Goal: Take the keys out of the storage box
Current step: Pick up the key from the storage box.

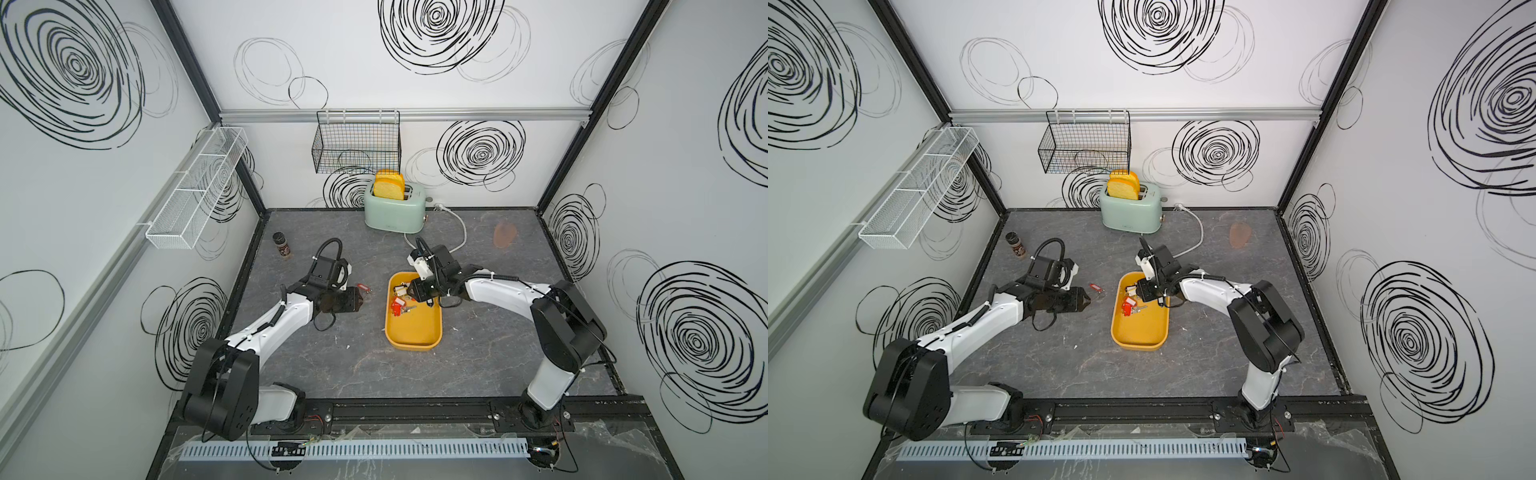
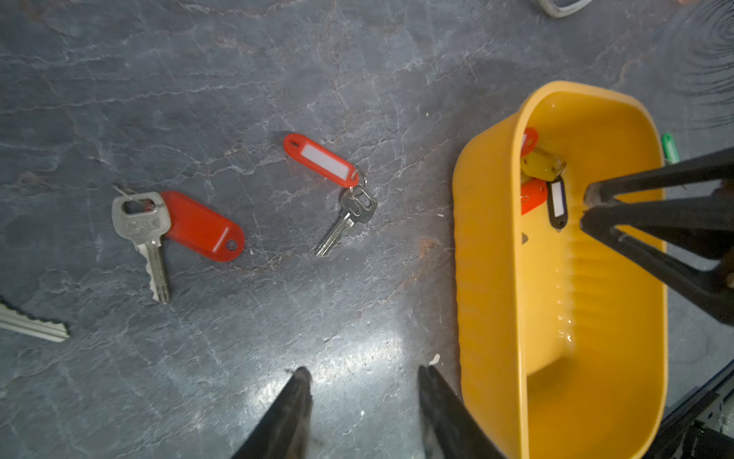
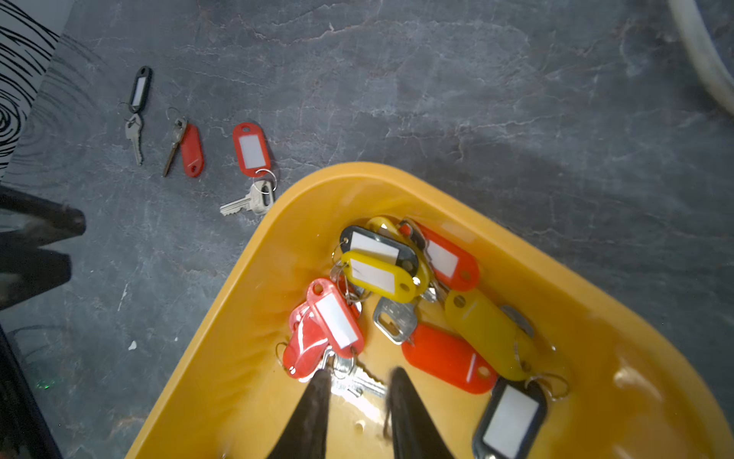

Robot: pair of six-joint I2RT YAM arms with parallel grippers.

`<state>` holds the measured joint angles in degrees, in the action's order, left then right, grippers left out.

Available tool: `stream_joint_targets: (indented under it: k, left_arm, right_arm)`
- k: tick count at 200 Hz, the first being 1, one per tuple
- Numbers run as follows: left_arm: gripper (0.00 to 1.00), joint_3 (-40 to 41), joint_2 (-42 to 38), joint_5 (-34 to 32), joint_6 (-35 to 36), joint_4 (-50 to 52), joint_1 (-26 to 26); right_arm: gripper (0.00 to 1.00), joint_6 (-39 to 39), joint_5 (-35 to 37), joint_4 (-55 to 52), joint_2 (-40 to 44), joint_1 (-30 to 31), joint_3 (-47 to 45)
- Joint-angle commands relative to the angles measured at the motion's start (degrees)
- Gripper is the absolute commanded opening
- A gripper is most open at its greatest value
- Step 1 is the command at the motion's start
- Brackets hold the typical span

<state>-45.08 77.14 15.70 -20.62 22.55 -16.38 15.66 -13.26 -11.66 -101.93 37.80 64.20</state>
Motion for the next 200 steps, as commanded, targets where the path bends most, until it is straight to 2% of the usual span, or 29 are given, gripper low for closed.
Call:
stream_joint_targets:
  k: [1, 77, 200]
  left_arm:
    - [0.48, 0.5, -1.0, 1.1, -0.1, -0.8, 0.5]
    - [0.48, 0.9, -0.7, 1.5, 0.7, -0.4, 2.1]
    - [0.48, 0.6, 0.5, 1.6, 0.4, -0.8, 2.6]
  right_arm:
    - [0.30, -3.0, 2.8, -1.5, -2.4, 0.2, 2.7]
    - [0.33, -7.1, 4.4, -3.7, -8.9, 0.2, 6.9]
    - [0.29, -7.9, 2.5, -4.2, -10.7, 0.9, 6.6]
